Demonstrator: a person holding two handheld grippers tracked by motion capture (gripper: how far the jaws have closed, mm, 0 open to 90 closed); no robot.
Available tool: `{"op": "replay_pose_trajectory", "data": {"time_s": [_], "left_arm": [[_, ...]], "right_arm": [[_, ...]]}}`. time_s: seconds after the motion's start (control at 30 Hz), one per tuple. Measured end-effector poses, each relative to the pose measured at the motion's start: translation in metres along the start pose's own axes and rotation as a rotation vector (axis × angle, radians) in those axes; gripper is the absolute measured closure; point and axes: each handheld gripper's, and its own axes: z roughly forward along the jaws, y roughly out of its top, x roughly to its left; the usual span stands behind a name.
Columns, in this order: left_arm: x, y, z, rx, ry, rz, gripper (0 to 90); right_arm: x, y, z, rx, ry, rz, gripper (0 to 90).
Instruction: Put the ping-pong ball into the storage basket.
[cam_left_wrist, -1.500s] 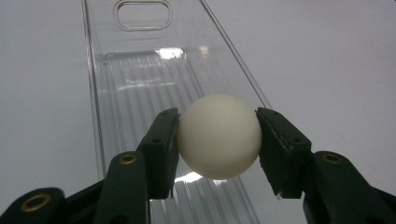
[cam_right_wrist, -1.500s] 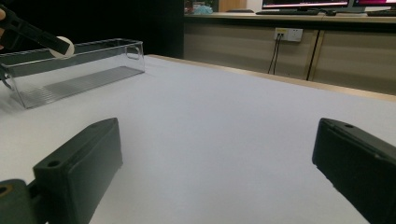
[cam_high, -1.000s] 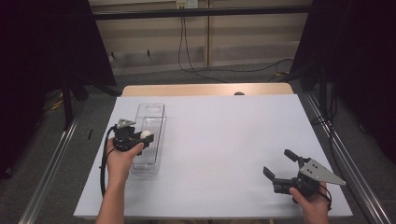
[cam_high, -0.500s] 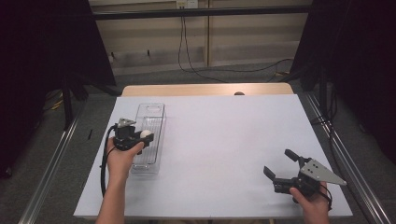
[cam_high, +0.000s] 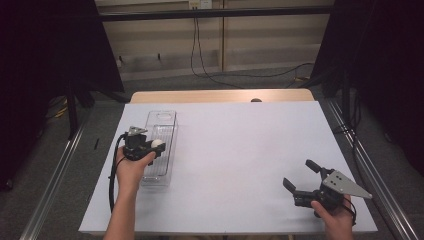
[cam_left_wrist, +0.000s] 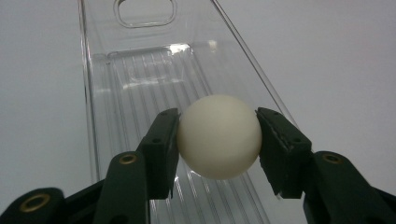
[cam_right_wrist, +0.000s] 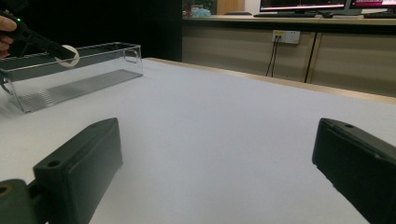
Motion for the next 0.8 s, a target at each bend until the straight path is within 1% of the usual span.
{"op": "replay_pose_trajectory", "data": {"time_s": [0.03, 0.17, 0.2, 0.33, 0.37, 0.4, 0.43, 0.53, 0.57, 0.63, 0.7, 0.8], "left_arm": [[0.0001, -0.0001, 0.0010, -0.002, -0.002, -0.005, 50.9], [0.0006, 0.0002, 0.0012, 0.004, -0.004, 0.004, 50.9], [0.0003, 0.0005, 0.0016, 0.002, -0.004, -0.006, 50.8], [0.0018, 0.0005, 0.0008, -0.001, 0.014, -0.002, 50.7], [0.0017, 0.0002, 0.0010, 0.000, 0.003, -0.008, 50.8], [0.0016, 0.0001, 0.0010, 0.005, 0.010, -0.003, 50.8], [0.0017, -0.0001, 0.0010, 0.008, 0.007, -0.001, 50.8], [0.0002, 0.0001, 0.0021, 0.004, 0.007, -0.013, 50.7], [0.0010, 0.0004, 0.0015, 0.015, 0.005, 0.001, 50.7], [0.0006, 0.0003, 0.0019, 0.011, 0.004, -0.009, 50.7], [0.0008, 0.0001, 0.0018, 0.016, 0.005, -0.002, 50.7], [0.0010, -0.0001, 0.0016, 0.015, 0.007, -0.003, 49.3]], "right_arm": [[-0.0001, 0.0000, -0.0001, 0.000, 0.001, -0.001, 1.1], [-0.0004, 0.0001, -0.0005, -0.002, -0.003, -0.001, 1.1], [-0.0004, 0.0001, -0.0006, -0.003, -0.003, -0.001, 1.1], [-0.0004, 0.0001, -0.0006, -0.005, -0.005, -0.002, 1.1], [-0.0004, 0.0001, -0.0006, -0.005, -0.005, -0.003, 1.1], [-0.0004, 0.0001, -0.0005, -0.006, -0.004, -0.004, 1.1], [-0.0004, 0.0002, -0.0006, -0.007, -0.003, -0.003, 1.1], [-0.0001, 0.0003, -0.0004, -0.007, -0.003, -0.005, 1.1], [0.0002, 0.0003, -0.0005, -0.007, -0.002, -0.003, 1.1], [0.0002, 0.0003, -0.0004, -0.008, -0.001, -0.003, 1.1], [-0.0003, 0.0003, -0.0003, -0.007, -0.003, -0.004, 1.1], [-0.0004, 0.0002, -0.0002, -0.002, 0.000, 0.000, 1.1]]}}
